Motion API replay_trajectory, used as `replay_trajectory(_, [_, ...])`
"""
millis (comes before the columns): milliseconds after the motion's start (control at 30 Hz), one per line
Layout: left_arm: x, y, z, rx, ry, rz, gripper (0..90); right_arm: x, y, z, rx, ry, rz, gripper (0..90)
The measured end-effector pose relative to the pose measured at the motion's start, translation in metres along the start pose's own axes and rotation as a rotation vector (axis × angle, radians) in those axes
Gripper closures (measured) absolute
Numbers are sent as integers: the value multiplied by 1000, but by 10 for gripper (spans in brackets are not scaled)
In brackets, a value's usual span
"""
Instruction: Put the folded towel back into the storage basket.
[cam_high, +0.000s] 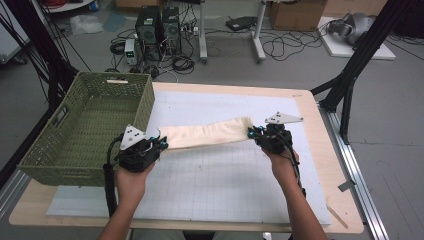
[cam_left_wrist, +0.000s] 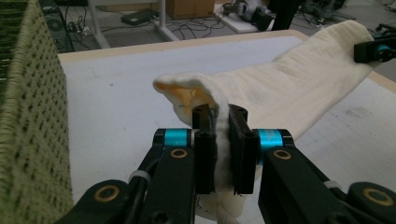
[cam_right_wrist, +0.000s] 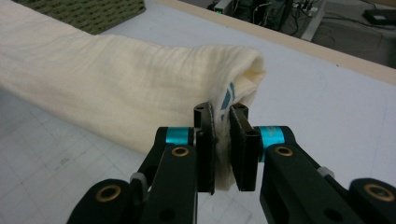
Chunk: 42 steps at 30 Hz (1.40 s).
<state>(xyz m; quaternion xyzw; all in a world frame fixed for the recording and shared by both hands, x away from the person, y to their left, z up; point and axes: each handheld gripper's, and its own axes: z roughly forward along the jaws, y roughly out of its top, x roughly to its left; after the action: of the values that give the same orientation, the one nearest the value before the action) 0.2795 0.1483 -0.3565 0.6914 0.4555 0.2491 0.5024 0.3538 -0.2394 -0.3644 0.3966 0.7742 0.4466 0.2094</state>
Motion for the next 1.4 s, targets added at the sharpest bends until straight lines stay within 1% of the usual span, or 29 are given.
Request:
replay_trajectory(167, [9, 4, -12, -14, 27, -10, 818, 7, 13, 8, -31, 25, -7, 823])
replay_trajectory(567, [33, 7, -39, -47, 108, -43, 818, 28, 58, 39, -63, 72, -67, 823])
replay_trajectory(767, [45, 6, -52, -62, 148, -63, 818, 40, 77, 55, -68, 97, -102, 823])
replay_trajectory(933, [51, 7, -63, -75, 178, -69, 818, 49, 92, 67, -70, 120, -125, 823])
replay_trajectory(1133, [58, 5, -76, -89, 221, -87, 818, 61, 110, 82, -70, 147, -159, 823])
replay_trajectory(1400, [69, 3, -93, -101, 276, -105, 817, 78, 126, 105, -71, 184, -191, 823])
